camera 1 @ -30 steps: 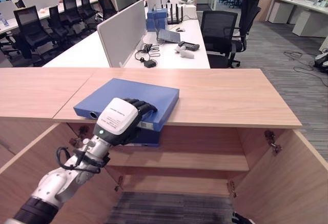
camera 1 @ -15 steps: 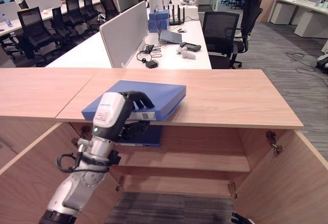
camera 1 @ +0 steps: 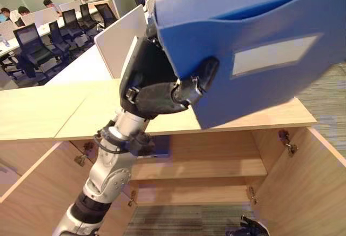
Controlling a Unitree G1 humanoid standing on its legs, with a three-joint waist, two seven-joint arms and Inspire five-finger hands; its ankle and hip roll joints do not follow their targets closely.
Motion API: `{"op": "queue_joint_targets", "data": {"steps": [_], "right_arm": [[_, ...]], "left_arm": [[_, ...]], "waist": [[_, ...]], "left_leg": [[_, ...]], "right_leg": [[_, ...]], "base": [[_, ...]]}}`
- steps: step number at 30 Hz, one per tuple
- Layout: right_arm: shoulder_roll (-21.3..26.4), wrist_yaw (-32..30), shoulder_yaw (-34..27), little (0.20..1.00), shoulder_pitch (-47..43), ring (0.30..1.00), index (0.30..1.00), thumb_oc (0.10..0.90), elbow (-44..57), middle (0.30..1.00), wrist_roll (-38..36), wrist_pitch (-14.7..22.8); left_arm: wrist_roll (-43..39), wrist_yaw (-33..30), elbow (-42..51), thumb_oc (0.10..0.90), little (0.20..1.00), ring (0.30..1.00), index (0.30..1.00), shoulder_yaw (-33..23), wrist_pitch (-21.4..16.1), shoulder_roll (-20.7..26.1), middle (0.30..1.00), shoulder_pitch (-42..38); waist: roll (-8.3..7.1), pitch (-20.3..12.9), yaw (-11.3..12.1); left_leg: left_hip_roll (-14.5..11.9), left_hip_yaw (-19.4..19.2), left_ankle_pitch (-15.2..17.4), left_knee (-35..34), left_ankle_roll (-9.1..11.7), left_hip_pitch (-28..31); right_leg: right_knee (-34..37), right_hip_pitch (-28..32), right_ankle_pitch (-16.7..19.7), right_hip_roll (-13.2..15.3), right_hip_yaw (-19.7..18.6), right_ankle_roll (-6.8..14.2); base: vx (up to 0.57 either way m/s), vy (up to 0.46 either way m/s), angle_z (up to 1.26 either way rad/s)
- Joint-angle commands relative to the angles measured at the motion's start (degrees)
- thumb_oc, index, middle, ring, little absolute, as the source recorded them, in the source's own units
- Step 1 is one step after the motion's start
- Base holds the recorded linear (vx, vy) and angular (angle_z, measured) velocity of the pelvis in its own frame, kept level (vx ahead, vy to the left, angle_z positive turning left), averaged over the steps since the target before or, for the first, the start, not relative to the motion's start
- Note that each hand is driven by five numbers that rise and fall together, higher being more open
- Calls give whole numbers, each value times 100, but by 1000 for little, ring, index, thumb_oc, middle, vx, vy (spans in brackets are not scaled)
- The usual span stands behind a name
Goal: Put the empty folder in the office cabinet
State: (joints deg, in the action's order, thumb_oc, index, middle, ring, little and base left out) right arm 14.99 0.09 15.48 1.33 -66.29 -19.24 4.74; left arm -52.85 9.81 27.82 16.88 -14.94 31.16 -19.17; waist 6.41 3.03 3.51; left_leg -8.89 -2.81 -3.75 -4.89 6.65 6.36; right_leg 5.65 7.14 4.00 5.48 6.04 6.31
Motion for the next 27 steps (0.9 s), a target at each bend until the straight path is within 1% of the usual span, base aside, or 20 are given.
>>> {"op": "queue_joint_targets", "data": {"steps": [1, 3, 4, 7, 8, 10, 12, 14, 16, 18, 19, 22, 23, 24, 25, 26, 27], "right_arm": [[-81, 45, 115, 900, -586, 900, 900, 800, -148, 900, -14, 165], [-70, 46, 138, 900, -618, 900, 900, 800, -222, 900, -10, 155], [-61, 44, 126, 900, -627, 900, 900, 800, -247, 900, -27, 150], [-51, 109, 122, 900, -614, 900, 900, 800, -225, 900, -117, 181], [-41, 135, 35, 900, -629, 900, 900, 800, -204, 900, -299, 183], [-15, 125, -48, 900, -661, 900, 900, 800, -179, 900, -451, 189], [5, 118, -79, 900, -684, 900, 900, 800, -155, 900, -493, 195], [84, 134, -177, 900, -757, 900, 900, 800, -25, 900, -686, 220], [183, 129, -204, 900, -817, 900, 900, 800, 138, 900, -797, 252], [340, 111, -319, 900, -871, 900, 900, 800, 555, 900, -961, 312], [341, 108, -314, 900, -867, 900, 900, 800, 562, 900, -961, 309], [623, 42, -460, 900, -831, 900, 900, 800, 1310, 900, -1040, 450], [879, 65, -636, 900, -797, 900, 900, 800, 1932, 900, -1127, 555], [883, 62, -633, 900, -788, 900, 900, 800, 1945, 900, -1126, 549], [987, 81, -694, 900, -766, 900, 900, 800, 2274, 900, -1179, 615], [1211, 169, -827, 900, -665, 900, 900, 800, 2943, 900, -1320, 705], [1215, 167, -827, 900, -652, 900, 900, 800, 2958, 900, -1319, 697]], "left_arm": [[-1017, 292, 97, 400, 300, 300, 300, -242, -117, 524, 300, -722], [-1275, 356, 105, 400, 300, 300, 300, -112, 27, 852, 300, -642], [-1369, 419, 96, 400, 300, 300, 300, -108, 135, 1052, 300, -569], [-1385, 566, -50, 400, 300, 300, 300, -206, 272, 1493, 300, -301], [-1442, 683, -223, 400, 300, 300, 300, -229, 457, 1711, 300, 204], [-1409, 732, -252, 400, 300, 300, 300, -228, 545, 1848, 300, 414], [-1421, 749, -281, 400, 300, 300, 300, -273, 595, 1897, 300, 574], [-1415, 868, -451, 400, 300, 300, 300, -350, 732, 2076, 300, 925], [-1427, 908, -530, 400, 300, 300, 300, -416, 758, 2134, 300, 1144], [-1346, 941, -579, 400, 300, 300, 300, -545, 770, 2207, 300, 1426], [-1345, 941, -573, 400, 300, 300, 300, -556, 772, 2206, 300, 1440], [-1297, 963, -679, 400, 300, 300, 300, -774, 774, 2192, 300, 1760], [-1224, 1001, -701, 400, 300, 300, 300, -975, 758, 2162, 300, 1970], [-1223, 1001, -695, 400, 300, 300, 300, -983, 760, 2158, 300, 1983], [-1200, 983, -726, 400, 300, 300, 300, -1050, 733, 2080, 300, 2071], [-1177, 1007, -810, 400, 300, 300, 300, -1134, 738, 2011, 300, 2244], [-1176, 1009, -807, 400, 300, 300, 300, -1137, 740, 2008, 300, 2253]], "waist": [[-344, 136, 55], [-332, 142, 71], [-330, 146, 87], [-332, 134, 122], [-337, 145, 167], [-340, 150, 175], [-338, 156, 183], [-341, 164, 228], [-355, 162, 249], [-368, 172, 276], [-367, 170, 271], [-390, 177, 278], [-409, 180, 290], [-406, 178, 286], [-418, 184, 290], [-425, 192, 271], [-422, 189, 268]], "left_leg": [[-39, -176, 154, -11, 196, 161], [-36, -163, 153, -11, 193, 170], [-29, -155, 154, -11, 189, 172], [-12, -151, 161, -11, 186, 183], [13, -155, 221, -11, 177, 240], [27, -163, 220, -11, 172, 240], [32, -168, 221, -11, 169, 236], [41, -173, 217, -11, 164, 231], [49, -179, 217, -11, 163, 223], [62, -185, 212, -11, 159, 217], [62, -186, 213, -11, 159, 217], [68, -186, 218, -11, 153, 212], [72, -189, 219, -11, 147, 206], [72, -189, 220, -11, 147, 208], [71, -188, 221, -11, 143, 207], [69, -184, 224, -11, 134, 208], [69, -183, 225, -11, 134, 209]], "right_leg": [[-64, 554, -844, 77, -146, 185], [-64, 561, -838, 81, -140, 199], [-64, 567, -837, 86, -132, 211], [-64, 572, -830, 110, -141, 232], [-64, 620, -871, 148, -140, 261], [-64, 615, -861, 165, -157, 272], [-64, 610, -855, 173, -163, 279], [-64, 597, -841, 187, -166, 297], [-64, 587, -833, 197, -181, 306], [-64, 571, -816, 208, -181, 323], [-64, 572, -816, 209, -182, 324], [-64, 559, -811, 219, -192, 335], [-64, 552, -811, 226, -185, 346], [-64, 554, -812, 226, -185, 347], [-64, 554, -813, 225, -186, 346], [-64, 547, -808, 230, -186, 347], [-64, 549, -809, 230, -185, 347]], "base": [[0, 0, 0], [0, 0, 0], [0, 0, 0], [16, 7, 0], [45, 27, 0], [20, 13, -1], [0, 0, 0], [0, 0, 0], [0, 0, 0], [0, 0, 0], [0, 0, 0], [0, 0, 0], [0, 0, 0], [0, 0, 0], [0, 0, 0], [0, 0, 0], [0, 0, 0]]}}
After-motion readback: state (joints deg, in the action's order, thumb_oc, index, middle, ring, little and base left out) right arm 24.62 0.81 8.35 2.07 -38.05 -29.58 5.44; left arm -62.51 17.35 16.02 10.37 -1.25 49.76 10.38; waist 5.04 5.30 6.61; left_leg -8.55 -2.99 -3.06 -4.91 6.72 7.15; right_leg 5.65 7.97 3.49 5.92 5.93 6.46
